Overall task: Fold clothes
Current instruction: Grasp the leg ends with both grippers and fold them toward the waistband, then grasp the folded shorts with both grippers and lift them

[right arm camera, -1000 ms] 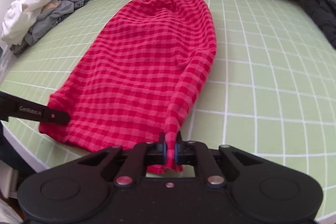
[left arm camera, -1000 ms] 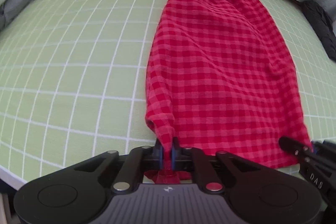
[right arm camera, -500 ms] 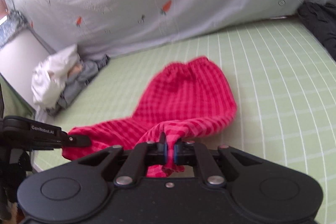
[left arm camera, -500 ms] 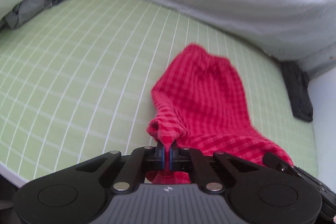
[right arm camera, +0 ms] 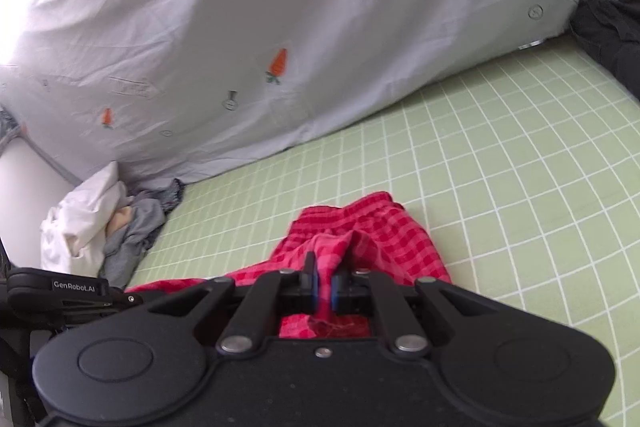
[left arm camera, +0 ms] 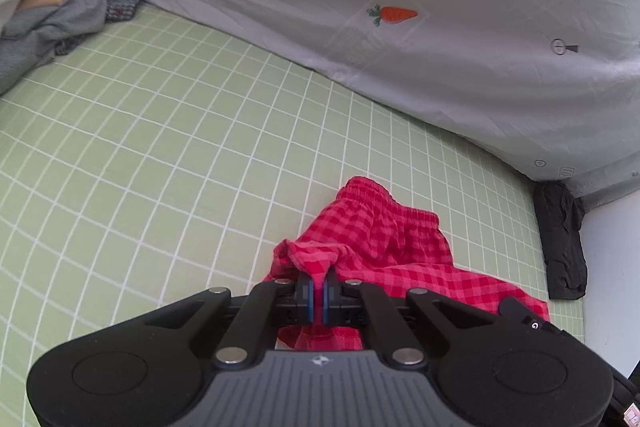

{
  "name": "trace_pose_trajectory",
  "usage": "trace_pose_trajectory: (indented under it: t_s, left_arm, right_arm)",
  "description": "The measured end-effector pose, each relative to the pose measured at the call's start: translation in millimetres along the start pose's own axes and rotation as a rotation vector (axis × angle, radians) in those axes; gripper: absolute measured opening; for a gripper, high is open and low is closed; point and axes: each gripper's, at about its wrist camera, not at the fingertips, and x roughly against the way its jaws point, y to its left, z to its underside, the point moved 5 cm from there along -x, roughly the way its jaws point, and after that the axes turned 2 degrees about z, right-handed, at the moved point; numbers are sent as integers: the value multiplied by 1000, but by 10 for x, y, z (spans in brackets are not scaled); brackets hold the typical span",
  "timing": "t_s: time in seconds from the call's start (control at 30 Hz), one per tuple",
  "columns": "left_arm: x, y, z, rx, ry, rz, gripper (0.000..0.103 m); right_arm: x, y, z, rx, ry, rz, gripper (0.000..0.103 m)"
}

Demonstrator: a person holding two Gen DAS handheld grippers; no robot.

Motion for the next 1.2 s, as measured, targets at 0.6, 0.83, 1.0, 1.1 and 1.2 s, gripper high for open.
trace_pose_trajectory:
  t_s: [0.6, 0.83, 1.0, 1.1, 1.2]
  left_arm:
    - [-569, 223, -802, 22, -99, -40, 85]
    - [-885, 377, -337, -60, 95, -111, 85]
    - [-1174, 259, -119, -118, 182, -76, 85]
    - [-1283, 158, -82, -166, 186, -66, 87]
    - [-1334, 37, -87, -219, 174, -15, 83]
  right_arm:
    - [-597, -453, -456, 14, -125, 344, 79]
    - [-862, -501, 65, 6, 84, 333, 85]
    - [-1092, -466, 232, 65, 162, 321, 86]
    - [-1209, -447, 254, 83, 178, 325, 89]
    - [-1289, -397, 214, 107, 162, 330, 92]
